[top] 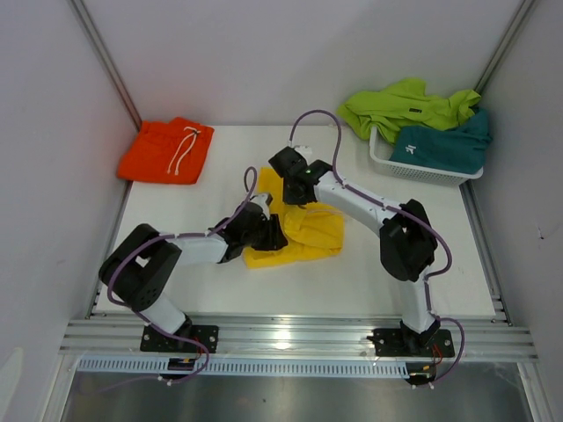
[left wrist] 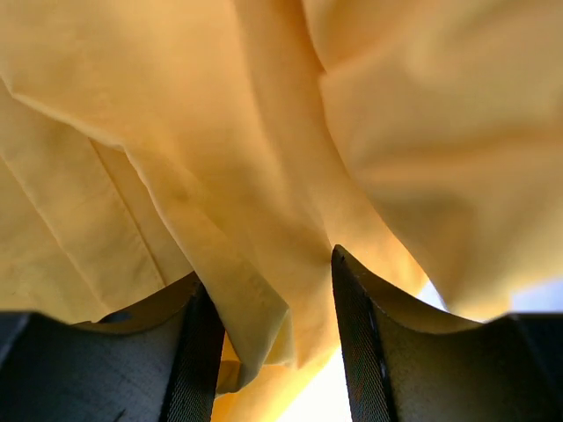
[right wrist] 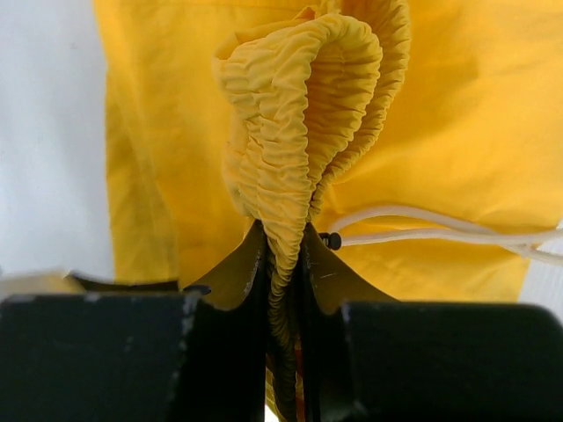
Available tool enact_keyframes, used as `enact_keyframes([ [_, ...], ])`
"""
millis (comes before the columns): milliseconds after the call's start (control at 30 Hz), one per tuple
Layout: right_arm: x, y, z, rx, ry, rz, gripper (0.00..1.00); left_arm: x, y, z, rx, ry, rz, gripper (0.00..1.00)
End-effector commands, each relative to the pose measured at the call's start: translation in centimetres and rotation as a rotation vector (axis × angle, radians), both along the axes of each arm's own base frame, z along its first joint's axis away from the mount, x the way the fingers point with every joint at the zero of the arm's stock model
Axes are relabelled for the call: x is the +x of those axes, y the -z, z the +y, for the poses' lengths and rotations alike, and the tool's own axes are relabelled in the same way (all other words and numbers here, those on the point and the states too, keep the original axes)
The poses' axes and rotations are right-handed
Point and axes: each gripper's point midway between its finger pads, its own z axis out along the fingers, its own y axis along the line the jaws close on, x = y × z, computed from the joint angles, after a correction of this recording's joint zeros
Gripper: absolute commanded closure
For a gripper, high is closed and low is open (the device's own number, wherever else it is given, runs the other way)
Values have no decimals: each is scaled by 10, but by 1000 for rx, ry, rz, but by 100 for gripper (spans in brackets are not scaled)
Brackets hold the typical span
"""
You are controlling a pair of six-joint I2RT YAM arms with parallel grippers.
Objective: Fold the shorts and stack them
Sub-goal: Fold the shorts
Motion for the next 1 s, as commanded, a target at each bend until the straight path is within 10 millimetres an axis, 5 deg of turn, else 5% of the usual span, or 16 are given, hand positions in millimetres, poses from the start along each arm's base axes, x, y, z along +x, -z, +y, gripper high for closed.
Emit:
enact_keyframes([
  [0, 17, 13, 0, 9, 79, -49, 99, -30, 17, 24, 92, -22, 89, 48],
  [300, 21, 23, 6, 23, 46, -50, 99, -43, -13, 58, 128, -103, 53, 48],
  [500, 17, 11, 17, 23, 9, -71, 97, -50, 0, 99, 156, -217, 77, 66],
  [600, 19, 7, 23, 20, 12, -79, 94, -50, -12, 107, 124, -252, 42, 75],
  [733, 22, 7, 24, -10, 42, -82, 93, -50, -22, 113, 120, -269, 7, 76],
  [967, 22, -8, 28, -5, 55, -130, 93, -53, -10, 111, 136, -249, 37, 76],
])
